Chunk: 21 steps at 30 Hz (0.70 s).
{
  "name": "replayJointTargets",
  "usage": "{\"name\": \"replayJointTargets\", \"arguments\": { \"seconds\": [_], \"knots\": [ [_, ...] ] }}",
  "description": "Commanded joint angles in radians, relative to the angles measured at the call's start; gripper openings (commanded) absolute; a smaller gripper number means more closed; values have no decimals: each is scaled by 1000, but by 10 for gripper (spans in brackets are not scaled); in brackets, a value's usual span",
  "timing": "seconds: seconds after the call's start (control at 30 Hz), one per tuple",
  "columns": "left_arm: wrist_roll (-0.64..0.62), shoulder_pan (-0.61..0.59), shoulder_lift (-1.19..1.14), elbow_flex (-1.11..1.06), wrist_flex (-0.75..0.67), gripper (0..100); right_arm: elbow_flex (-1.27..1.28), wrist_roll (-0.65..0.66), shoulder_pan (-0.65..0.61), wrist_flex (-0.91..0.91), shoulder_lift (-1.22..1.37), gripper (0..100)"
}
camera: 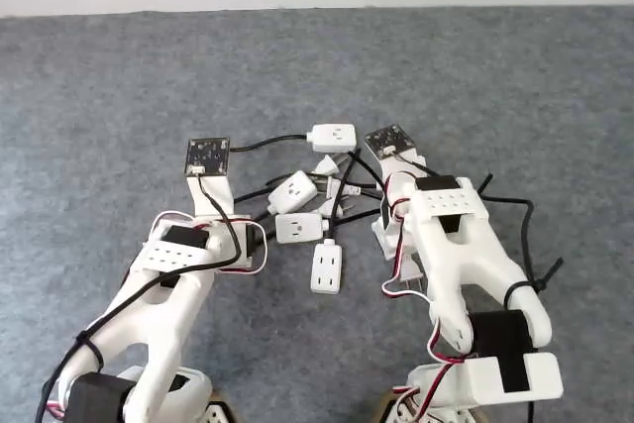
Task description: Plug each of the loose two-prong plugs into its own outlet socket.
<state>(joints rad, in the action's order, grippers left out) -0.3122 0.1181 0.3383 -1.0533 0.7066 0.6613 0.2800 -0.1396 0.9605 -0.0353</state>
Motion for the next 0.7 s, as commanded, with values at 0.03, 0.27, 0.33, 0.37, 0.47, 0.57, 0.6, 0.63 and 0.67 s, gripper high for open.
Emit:
{"name": "replayJointTargets", "arguments": {
  "seconds": [0.03,0.27,0.33,0.37,0.47,0.57,0.6,0.63,0.67],
  "knots": [
    [3,-9,26,4,-20,59,-51,9,15,-13,-2,110],
    [3,-9,25,4,-20,59,-52,11,30,-13,18,67],
    [3,-9,25,4,-20,59,-61,11,30,-8,35,65],
    [3,-9,25,4,-20,59,-71,11,30,-5,44,65],
    [3,-9,25,4,-20,59,-89,11,31,15,61,65],
    [3,-9,25,4,-20,59,-89,11,36,16,61,61],
    [3,-9,25,4,-20,59,-89,11,42,16,61,47],
    [3,-9,25,4,-20,59,-89,11,45,16,61,24],
    [3,-9,25,4,-20,59,-89,11,45,16,61,7]
  ]
}}
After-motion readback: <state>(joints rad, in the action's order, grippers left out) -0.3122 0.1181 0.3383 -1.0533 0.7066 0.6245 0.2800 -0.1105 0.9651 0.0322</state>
